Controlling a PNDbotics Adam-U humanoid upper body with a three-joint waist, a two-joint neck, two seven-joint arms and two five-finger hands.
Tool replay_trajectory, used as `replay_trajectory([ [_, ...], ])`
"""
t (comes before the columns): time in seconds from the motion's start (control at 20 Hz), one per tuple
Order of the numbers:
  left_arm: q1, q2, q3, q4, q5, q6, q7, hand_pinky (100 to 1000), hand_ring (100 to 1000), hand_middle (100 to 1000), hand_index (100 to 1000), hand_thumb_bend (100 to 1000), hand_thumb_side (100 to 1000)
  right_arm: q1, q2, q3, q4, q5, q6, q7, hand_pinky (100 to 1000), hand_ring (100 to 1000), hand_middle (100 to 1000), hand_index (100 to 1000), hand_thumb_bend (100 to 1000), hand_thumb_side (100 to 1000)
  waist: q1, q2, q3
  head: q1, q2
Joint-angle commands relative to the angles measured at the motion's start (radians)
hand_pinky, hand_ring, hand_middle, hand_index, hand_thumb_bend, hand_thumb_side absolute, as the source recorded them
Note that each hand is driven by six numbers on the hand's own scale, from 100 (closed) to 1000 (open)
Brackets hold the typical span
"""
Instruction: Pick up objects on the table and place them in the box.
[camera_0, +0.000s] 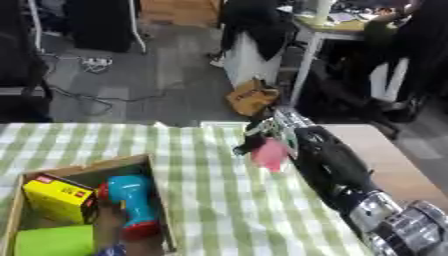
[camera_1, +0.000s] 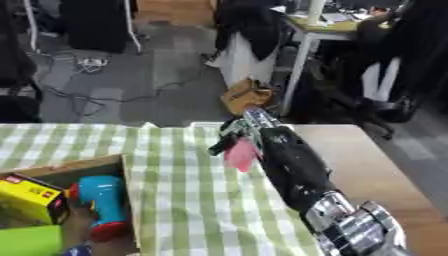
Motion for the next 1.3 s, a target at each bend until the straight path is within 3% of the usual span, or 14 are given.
replay_trajectory([
  [0.05,-0.016,0.028,-0.002,-0.013,-0.003,-0.002,-0.002,896,910,922,926,120,1000,-0.039,-0.022,0.004,-0.038,-0.041,0.005,0.013,100,100,100,269,100,921,-0.015,-0.039,0.003,0.006,0.001],
  [0.45,-0.021,0.028,-0.007,-0.013,-0.001,-0.005,-0.008,895,912,923,928,128,1000,-0.077,0.009,0.024,-0.078,-0.177,0.003,0.055,100,100,100,271,100,898,-0.040,-0.080,0.022,0.037,0.021],
  [0.95,-0.036,0.019,-0.013,-0.013,0.000,-0.009,-0.017,893,914,924,932,134,1000,-0.102,0.055,0.077,-0.133,-0.387,-0.019,0.059,100,100,100,272,100,876,-0.071,-0.122,0.048,0.102,0.070],
  [1.3,-0.046,0.008,-0.012,-0.013,0.000,-0.009,-0.014,893,914,922,932,137,1000,-0.117,0.092,0.105,-0.181,-0.506,-0.004,0.059,100,100,100,273,100,869,-0.082,-0.137,0.075,0.109,0.084],
])
